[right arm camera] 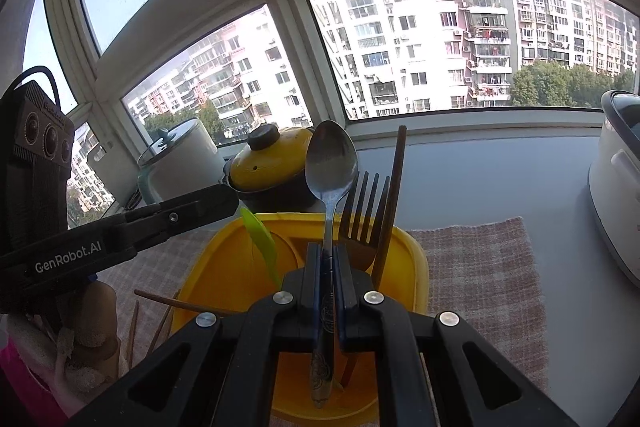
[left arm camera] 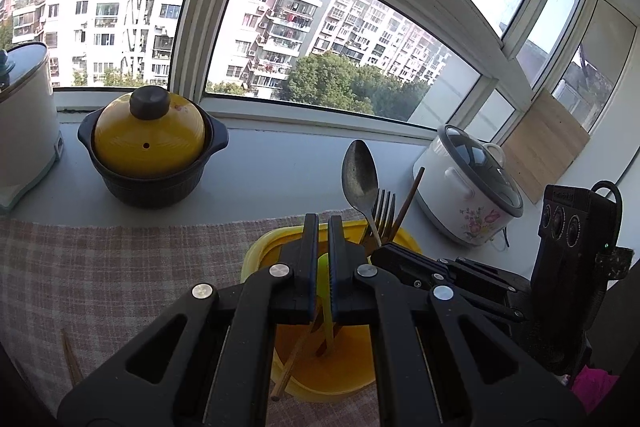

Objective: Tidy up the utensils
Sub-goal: 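Lower both spoons into the container and open both grippers, then withdraw both grippers from the container toward the remaining chopsticks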

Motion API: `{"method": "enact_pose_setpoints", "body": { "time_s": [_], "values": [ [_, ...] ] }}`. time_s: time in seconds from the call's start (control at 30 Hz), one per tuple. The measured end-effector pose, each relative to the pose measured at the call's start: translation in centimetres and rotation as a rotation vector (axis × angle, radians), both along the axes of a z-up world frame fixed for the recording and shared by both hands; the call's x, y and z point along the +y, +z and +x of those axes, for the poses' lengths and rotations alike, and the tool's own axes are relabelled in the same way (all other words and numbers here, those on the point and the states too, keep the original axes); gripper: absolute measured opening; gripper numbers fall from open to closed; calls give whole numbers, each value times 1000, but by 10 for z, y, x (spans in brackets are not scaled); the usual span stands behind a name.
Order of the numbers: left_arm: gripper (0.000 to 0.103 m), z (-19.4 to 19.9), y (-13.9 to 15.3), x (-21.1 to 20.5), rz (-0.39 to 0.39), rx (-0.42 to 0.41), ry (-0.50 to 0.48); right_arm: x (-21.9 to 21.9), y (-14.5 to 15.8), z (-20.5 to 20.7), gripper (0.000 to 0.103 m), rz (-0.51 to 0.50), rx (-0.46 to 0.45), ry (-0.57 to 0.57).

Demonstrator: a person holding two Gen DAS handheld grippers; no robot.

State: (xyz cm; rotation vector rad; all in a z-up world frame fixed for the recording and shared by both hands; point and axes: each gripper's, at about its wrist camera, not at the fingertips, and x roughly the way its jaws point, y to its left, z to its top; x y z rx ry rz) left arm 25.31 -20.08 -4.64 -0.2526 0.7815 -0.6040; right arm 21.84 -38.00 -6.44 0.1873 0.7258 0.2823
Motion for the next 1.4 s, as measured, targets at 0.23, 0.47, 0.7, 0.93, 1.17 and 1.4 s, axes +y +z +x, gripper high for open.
{"method": "enact_pose_setpoints", "body": {
  "time_s": [0.23, 0.47, 0.7, 0.93, 1.17, 1.4],
  "values": [
    [2, -13, 6, 7, -9, -1, 5, 0, 1, -7, 10, -3, -1, 10],
    [2, -26, 9, 13, 2, -5, 13, 1, 6, -17, 14, -11, -6, 12],
    [2, -42, 13, 24, 14, -10, 34, 6, 15, -30, 20, -23, -23, 9],
    [2, -64, 13, 36, 37, -6, 42, 10, 18, -53, 27, -43, -20, -4],
    [2, -85, 10, 52, 71, 8, 47, 17, 23, -73, 41, -72, 2, -23],
    [16, -104, 3, 72, 103, 19, 66, 24, 27, -93, 71, -87, -3, -50]
  ]
}}
